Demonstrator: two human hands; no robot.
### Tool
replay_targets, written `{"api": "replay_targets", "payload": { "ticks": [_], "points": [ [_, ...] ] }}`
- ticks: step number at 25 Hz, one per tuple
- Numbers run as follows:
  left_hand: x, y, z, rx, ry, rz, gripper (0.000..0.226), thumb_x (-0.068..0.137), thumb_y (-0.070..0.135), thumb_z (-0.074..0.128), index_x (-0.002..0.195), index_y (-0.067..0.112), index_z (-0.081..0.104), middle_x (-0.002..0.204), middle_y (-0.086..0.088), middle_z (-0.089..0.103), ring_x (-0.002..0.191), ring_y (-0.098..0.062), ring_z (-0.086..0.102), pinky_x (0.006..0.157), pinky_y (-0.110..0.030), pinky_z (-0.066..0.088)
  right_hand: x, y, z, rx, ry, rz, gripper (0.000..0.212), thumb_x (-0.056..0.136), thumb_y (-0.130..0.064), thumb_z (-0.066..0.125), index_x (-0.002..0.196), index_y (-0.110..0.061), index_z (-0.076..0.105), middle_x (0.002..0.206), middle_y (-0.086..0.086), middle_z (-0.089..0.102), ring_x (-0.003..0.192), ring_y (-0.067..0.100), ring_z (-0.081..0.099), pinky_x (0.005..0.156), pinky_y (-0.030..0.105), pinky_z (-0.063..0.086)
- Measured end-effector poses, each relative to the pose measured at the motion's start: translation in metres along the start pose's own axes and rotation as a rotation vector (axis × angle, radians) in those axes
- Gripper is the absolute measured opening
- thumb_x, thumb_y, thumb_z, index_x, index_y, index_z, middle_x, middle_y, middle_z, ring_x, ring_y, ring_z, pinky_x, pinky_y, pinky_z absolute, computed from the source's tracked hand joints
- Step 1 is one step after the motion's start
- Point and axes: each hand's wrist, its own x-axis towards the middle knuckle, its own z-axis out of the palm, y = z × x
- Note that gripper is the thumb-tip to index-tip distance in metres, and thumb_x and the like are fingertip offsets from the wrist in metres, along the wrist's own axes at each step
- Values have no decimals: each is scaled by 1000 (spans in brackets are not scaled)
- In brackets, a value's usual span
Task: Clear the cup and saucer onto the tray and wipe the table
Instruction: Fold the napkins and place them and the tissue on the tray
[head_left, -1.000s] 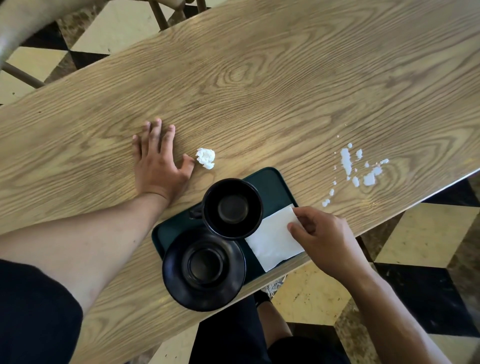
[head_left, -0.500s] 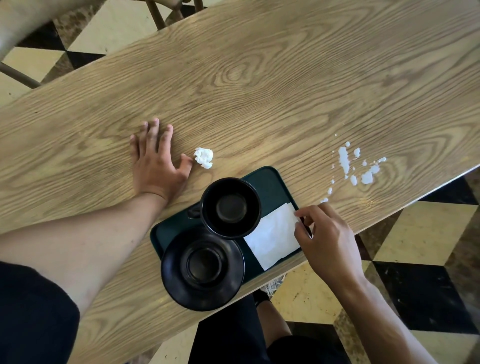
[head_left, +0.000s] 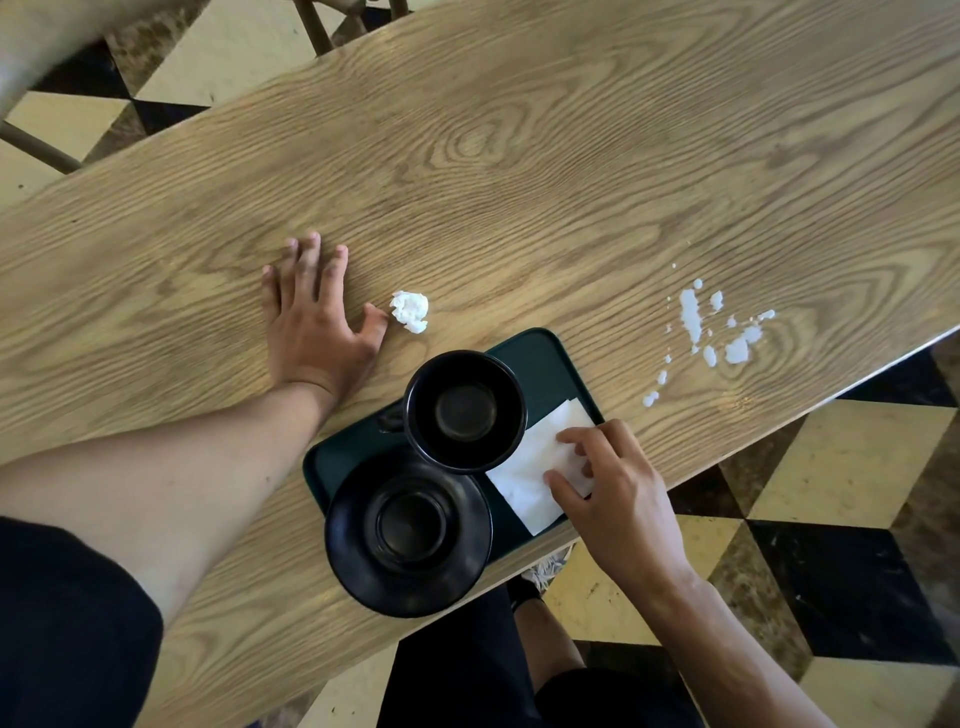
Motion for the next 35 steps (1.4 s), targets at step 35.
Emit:
{"api": "replay_targets", "payload": {
  "ticks": [35],
  "points": [
    [0, 6, -6, 29, -55, -15, 76, 87, 46, 48, 153, 10, 44, 168, -16, 26, 158, -32, 14, 128, -51, 4, 189, -96, 12, 105, -250, -422, 23, 85, -29, 83, 105, -17, 79, 94, -8, 68, 76, -5, 59, 73, 6, 44]
  ]
}}
